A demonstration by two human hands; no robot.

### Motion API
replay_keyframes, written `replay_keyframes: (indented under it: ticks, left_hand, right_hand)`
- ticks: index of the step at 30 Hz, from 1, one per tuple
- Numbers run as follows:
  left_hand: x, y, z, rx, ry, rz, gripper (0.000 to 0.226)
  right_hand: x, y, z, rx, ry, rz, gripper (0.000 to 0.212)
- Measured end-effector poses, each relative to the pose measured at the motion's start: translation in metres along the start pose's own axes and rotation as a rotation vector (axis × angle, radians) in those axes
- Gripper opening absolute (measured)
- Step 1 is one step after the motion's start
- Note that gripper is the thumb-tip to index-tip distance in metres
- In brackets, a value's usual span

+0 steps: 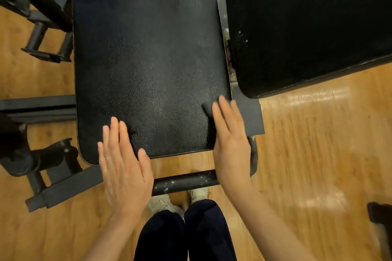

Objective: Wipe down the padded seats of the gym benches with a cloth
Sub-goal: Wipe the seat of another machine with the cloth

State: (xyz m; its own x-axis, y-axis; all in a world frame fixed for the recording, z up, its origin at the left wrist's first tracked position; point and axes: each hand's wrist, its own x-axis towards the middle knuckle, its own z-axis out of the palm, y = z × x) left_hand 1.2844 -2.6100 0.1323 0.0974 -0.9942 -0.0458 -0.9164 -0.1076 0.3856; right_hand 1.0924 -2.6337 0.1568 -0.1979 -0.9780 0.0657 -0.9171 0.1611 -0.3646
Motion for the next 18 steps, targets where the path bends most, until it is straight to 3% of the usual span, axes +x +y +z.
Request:
replay_keyframes:
  ticks: [7, 13, 18]
  left_hand:
    - [-0.001, 0.000, 0.001, 0.006, 0.014, 0.017, 0.061]
    - [-0.001, -0.001, 0.001, 0.004, 0.016, 0.010, 0.061]
    - [-0.001, -0.001, -0.001, 0.016, 0.006, 0.019, 0.061]
  right_hand:
    - [0.076, 0.000, 0.023, 0.123, 0.080, -0.013, 0.050]
    - [-0.031, 0.024, -0.007, 0.230, -0.083, -0.205, 0.050]
    - [0.069, 0.009, 0.012, 0.254, -0.057, -0.207, 0.041]
